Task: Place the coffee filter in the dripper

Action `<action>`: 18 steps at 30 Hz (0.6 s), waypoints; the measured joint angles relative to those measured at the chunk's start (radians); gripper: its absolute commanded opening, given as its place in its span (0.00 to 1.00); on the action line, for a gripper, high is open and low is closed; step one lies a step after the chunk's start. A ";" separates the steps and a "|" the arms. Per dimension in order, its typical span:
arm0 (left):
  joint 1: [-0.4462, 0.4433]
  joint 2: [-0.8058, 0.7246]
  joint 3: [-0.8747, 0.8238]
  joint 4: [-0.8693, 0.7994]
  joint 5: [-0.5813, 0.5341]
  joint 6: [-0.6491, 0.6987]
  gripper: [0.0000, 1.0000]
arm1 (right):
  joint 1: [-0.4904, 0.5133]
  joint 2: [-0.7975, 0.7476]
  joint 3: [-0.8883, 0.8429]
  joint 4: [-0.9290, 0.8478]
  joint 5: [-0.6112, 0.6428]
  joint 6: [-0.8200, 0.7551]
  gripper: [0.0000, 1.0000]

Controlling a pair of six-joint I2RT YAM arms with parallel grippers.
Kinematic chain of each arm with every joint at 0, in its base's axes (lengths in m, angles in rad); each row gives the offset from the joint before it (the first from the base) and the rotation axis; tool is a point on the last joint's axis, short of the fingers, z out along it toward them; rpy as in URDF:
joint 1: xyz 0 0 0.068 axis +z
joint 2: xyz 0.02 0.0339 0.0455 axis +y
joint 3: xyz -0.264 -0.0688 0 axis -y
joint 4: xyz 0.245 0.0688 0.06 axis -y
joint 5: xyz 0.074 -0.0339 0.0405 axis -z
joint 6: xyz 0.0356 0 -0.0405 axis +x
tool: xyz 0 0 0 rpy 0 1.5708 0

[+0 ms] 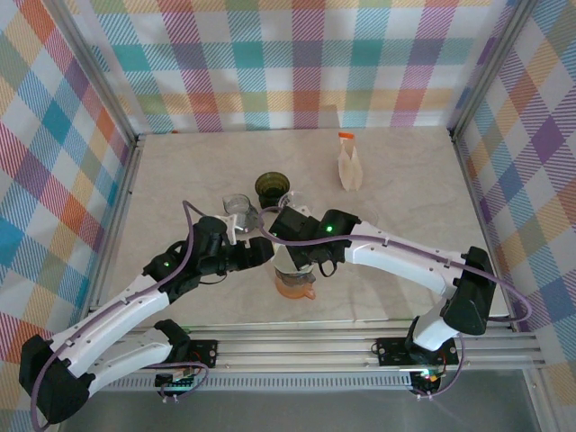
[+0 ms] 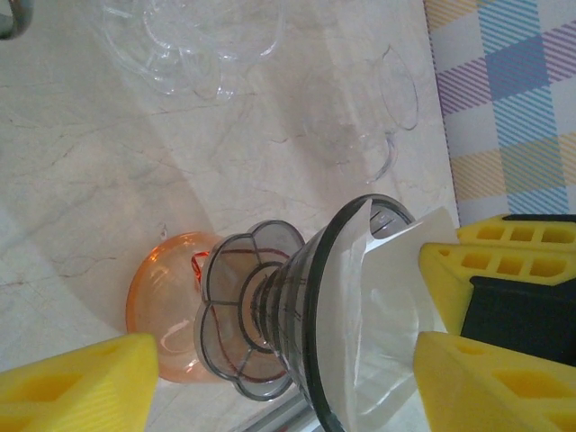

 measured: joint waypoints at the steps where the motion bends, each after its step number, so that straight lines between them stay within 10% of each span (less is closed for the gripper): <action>1: -0.002 0.000 0.000 0.003 -0.003 -0.002 0.65 | 0.000 0.000 0.000 0.000 0.001 0.002 0.00; 18: -0.054 -0.005 -0.036 0.023 -0.011 -0.005 0.44 | 0.000 0.000 -0.008 0.003 0.001 0.026 0.02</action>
